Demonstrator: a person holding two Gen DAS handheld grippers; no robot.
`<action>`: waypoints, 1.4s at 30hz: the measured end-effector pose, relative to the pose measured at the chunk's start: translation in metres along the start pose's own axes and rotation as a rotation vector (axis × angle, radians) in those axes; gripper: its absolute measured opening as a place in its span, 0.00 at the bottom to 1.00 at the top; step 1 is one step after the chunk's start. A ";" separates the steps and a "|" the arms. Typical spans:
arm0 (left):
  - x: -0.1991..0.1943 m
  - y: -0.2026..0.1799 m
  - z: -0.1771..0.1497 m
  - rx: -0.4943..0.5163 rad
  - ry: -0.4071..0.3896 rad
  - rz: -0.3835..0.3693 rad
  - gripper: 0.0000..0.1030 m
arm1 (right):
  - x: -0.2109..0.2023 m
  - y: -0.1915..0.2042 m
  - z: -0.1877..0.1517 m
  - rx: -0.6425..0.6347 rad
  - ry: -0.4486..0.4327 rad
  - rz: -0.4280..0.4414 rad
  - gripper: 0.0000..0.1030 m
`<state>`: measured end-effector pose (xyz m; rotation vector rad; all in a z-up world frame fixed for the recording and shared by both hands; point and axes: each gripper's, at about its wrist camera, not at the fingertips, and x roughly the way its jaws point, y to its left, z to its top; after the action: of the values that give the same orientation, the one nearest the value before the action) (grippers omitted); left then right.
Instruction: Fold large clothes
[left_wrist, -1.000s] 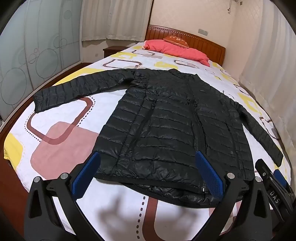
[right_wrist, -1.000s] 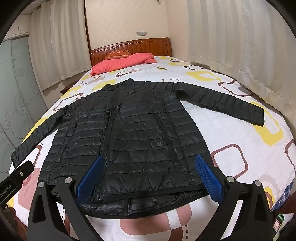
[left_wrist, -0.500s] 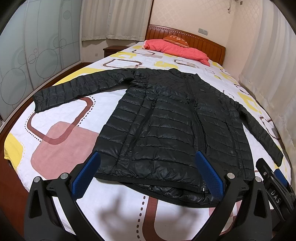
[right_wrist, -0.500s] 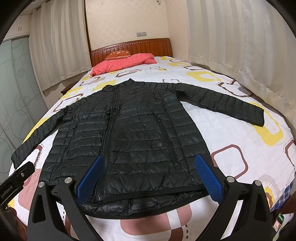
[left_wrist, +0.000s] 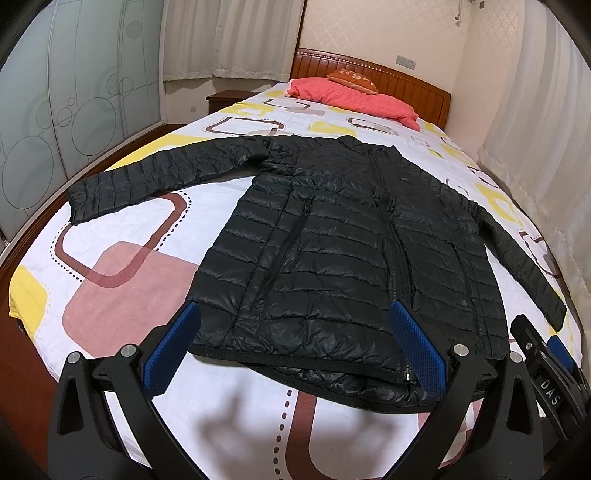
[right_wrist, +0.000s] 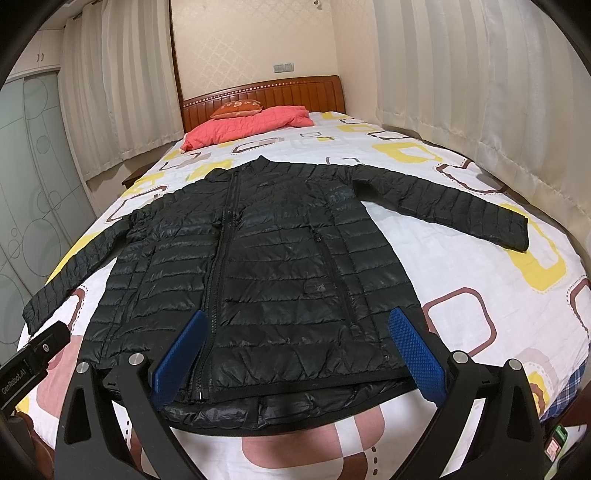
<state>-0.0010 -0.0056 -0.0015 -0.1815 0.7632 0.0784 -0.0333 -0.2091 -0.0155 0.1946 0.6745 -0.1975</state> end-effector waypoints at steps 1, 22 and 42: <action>0.000 0.000 0.000 0.000 0.000 0.002 0.98 | 0.000 0.000 0.000 0.000 -0.001 0.000 0.95; 0.001 0.007 -0.004 -0.001 0.009 -0.001 0.98 | 0.001 0.001 -0.001 -0.001 0.000 0.000 0.95; 0.004 0.007 -0.007 0.000 0.015 -0.002 0.98 | 0.003 0.002 -0.002 -0.002 0.001 0.000 0.95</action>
<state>-0.0033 0.0001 -0.0101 -0.1829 0.7775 0.0757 -0.0314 -0.2066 -0.0186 0.1933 0.6757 -0.1966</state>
